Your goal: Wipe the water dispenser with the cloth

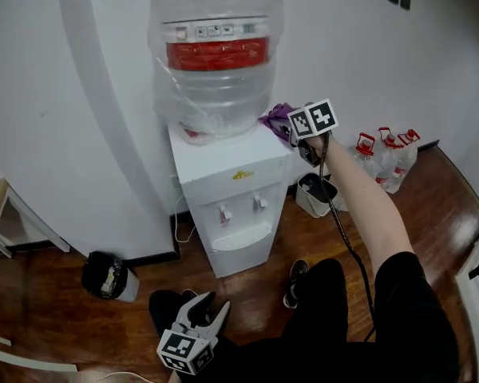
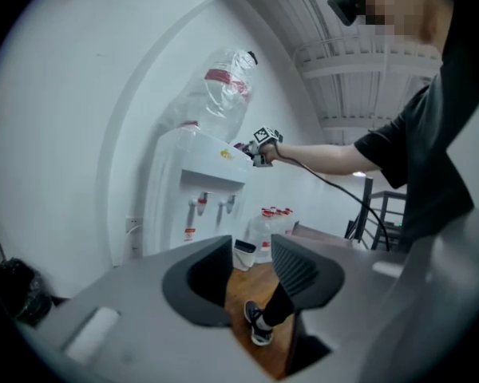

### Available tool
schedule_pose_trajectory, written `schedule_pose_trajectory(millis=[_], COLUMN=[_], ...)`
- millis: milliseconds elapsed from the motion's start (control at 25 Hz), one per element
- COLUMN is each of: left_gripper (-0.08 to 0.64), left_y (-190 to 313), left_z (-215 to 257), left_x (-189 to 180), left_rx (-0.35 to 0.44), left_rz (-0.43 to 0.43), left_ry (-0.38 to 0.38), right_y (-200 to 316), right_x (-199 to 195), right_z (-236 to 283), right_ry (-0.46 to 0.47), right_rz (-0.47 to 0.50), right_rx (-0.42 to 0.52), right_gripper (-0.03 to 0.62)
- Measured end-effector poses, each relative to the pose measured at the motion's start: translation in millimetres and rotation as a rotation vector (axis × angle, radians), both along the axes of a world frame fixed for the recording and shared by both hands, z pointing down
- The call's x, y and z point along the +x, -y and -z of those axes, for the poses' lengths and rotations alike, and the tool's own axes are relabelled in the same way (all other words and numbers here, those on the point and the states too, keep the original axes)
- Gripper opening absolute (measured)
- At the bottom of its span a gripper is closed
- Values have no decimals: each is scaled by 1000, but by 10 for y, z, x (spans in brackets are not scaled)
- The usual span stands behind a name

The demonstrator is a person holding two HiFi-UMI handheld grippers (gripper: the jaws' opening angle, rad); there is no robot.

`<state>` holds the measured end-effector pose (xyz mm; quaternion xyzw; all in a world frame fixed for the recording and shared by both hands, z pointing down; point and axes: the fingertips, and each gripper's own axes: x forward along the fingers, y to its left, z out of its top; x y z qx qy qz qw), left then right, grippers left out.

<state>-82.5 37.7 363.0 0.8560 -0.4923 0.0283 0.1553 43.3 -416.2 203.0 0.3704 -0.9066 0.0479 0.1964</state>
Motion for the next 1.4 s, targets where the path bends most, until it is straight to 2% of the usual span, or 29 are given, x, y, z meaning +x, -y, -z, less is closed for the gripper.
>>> schedule_pose_trajectory(millis=[80, 200, 320, 440, 520, 640, 760, 840, 960, 1040, 1120, 1200, 1240, 1320, 1400], left_gripper=[174, 173, 173, 173, 173, 173, 173, 173, 173, 173, 173, 173, 173, 173, 173], left_y=[-17, -16, -15, -68, -150, -251, -295, -280, -206, -144, -97, -94, -104, -115, -101], left_z=[-17, -49, 30, 121, 173, 120, 16, 20, 101, 102, 142, 205, 208, 154, 109], left_x=[-49, -91, -76, -101, -90, -84, -112, -135, -115, -80, -15, 59, 90, 123, 125], left_rx=[3, -18, -7, 46, 47, 33, 35, 22, -12, -10, 2, 9, 11, 8, -13], left_rz=[6, -2, -9, 3, 4, 16, 36, 32, 10, -1, -1, 1, -4, -15, -16], left_ry=[-15, -35, -24, 18, 40, 33, 23, 22, -10, -30, -40, -44, -41, -31, -21], right_y=[-402, -1149, -1755, -1867, -1770, -1718, -1810, -1846, -1628, -1186, -718, -544, -588, -885, -1340], right_x=[15, -231, -1080, -2052, -2502, -2724, -2402, -1924, -1124, -501, 65, 371, 412, 322, 47], right_z=[89, 271, 253, 161, 229, 323, 281, 203, 207, 231, 134, 21, 5, 93, 225], right_ry=[13, -27, -124, -349, -468, -492, -413, -333, -140, -69, -37, 31, 78, 166, 219], right_rz=[-16, -45, 26, 91, 101, 124, 172, 201, 234, 123, -23, -96, -107, -127, -146], right_rx=[53, 219, 351, 454, 449, 332, 290, 283, 269, 240, 162, 89, 86, 178, 349], right_gripper=[181, 181, 183, 182, 183, 181, 181, 181, 181, 181, 181, 182, 183, 183, 183])
